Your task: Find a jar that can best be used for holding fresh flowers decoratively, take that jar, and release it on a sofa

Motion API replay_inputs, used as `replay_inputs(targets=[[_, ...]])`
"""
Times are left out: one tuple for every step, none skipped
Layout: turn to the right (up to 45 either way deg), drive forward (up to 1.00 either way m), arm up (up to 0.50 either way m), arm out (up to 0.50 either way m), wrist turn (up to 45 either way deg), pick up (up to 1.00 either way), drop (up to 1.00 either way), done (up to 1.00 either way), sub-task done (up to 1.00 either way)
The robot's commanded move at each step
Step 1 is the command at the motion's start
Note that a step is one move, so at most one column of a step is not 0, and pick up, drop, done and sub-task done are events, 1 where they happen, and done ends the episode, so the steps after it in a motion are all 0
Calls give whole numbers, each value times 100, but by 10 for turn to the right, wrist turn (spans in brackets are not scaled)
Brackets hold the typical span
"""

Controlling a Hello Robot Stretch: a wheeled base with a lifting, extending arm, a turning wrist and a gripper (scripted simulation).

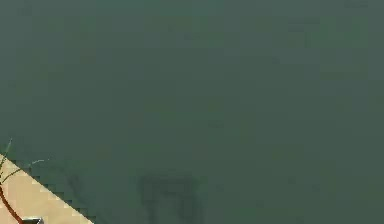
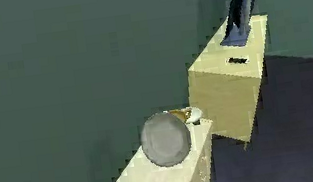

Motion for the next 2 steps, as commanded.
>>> replay_inputs(targets=[[-450, 0, 0, 0, 0, 0, 0, 0, 0], [-450, 0, 0, 0, 0, 0, 0, 0, 0]])
